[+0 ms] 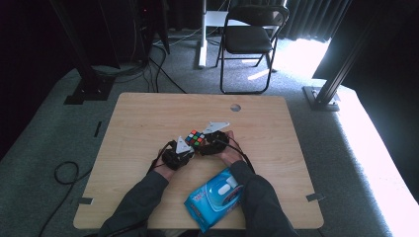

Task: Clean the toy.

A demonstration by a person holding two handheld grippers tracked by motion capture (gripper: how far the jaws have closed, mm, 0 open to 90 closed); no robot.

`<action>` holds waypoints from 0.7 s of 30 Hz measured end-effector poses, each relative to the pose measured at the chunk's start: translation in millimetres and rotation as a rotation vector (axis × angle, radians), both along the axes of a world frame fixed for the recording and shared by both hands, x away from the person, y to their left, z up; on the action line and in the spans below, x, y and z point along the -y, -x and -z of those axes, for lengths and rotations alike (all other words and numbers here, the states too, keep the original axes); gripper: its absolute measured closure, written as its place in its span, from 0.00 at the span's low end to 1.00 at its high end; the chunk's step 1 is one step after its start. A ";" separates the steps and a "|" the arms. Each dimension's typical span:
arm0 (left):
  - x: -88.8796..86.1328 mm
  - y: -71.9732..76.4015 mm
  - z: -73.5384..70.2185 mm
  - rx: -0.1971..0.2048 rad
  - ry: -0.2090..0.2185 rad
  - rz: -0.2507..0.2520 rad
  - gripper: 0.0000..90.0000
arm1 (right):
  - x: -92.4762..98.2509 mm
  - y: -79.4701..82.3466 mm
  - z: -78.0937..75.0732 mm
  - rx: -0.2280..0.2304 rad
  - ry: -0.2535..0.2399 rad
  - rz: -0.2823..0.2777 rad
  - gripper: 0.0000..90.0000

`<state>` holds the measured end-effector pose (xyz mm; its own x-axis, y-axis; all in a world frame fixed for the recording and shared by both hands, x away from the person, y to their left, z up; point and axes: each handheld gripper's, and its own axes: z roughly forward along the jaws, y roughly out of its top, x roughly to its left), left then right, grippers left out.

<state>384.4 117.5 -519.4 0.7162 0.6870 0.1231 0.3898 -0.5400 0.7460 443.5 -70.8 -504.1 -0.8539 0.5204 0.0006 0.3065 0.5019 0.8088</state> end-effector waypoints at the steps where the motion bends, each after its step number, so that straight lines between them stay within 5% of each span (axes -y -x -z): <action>1: -2.1 -0.6 -1.7 0.004 0.000 -0.006 0.93 | -0.3 0.4 0.1 -0.002 0.001 0.001 0.38; 10: -12.6 -4.8 -7.1 0.023 0.028 -0.059 0.93 | 0.1 0.7 -0.2 -0.002 -0.003 -0.003 0.38; 21: -19.5 -8.4 1.8 -0.013 0.038 -0.091 0.92 | 1.9 1.1 -1.8 0.001 -0.014 0.004 0.38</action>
